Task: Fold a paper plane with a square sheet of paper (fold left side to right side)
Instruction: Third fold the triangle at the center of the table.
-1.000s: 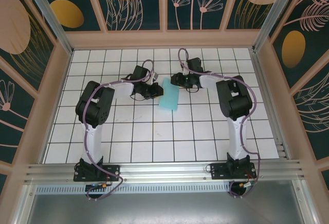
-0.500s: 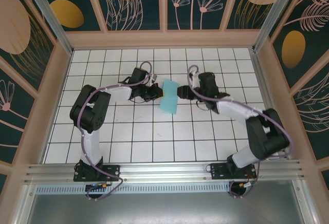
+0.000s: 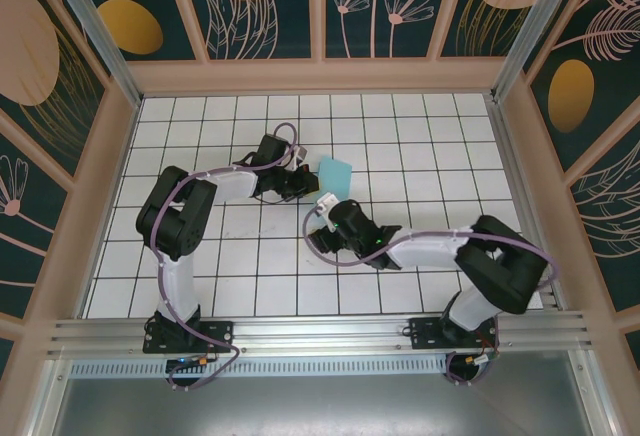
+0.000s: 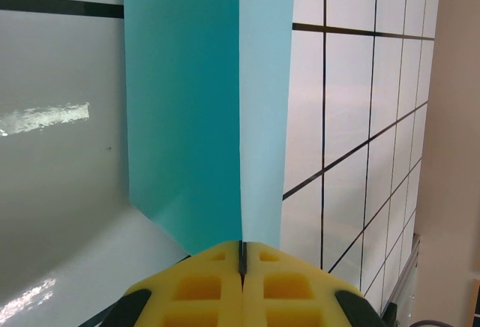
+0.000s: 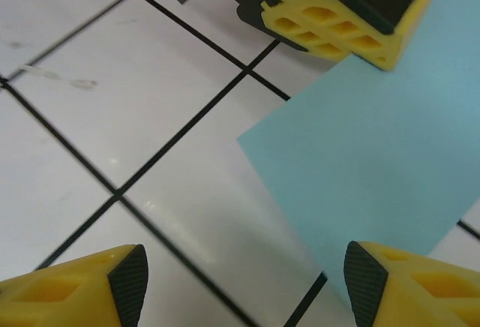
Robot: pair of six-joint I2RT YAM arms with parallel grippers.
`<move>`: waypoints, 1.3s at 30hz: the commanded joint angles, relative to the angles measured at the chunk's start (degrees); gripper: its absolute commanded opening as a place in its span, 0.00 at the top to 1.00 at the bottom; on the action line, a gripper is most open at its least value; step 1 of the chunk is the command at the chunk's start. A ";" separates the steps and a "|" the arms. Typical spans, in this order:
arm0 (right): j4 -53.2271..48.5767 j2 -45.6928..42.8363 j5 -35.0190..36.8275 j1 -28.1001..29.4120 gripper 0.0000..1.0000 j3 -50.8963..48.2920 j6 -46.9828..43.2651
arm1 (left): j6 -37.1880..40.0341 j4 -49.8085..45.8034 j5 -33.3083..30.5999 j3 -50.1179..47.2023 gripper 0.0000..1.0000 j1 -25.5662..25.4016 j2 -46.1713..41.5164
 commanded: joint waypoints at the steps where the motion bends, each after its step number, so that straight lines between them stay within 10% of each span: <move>1: 2.10 4.91 8.83 1.50 0.26 5.21 -7.32 | -0.40 0.47 -0.65 -0.89 0.97 -0.28 -2.42; 11: 2.60 9.02 12.48 1.26 0.37 8.95 -10.70 | 0.02 0.11 -0.50 -1.33 0.97 -0.37 -2.70; 22: 0.69 6.04 5.94 -0.29 1.00 7.75 -11.30 | 1.86 -1.94 -1.86 -0.78 0.88 -0.29 -3.48; 34: -1.48 5.19 -4.29 -3.14 1.00 6.87 -9.57 | 8.21 -10.11 -3.55 -1.69 0.53 5.26 -11.77; 39: -1.51 5.84 -5.84 -3.12 1.00 7.31 -8.39 | 11.16 -13.30 -2.76 0.63 0.54 6.13 -12.47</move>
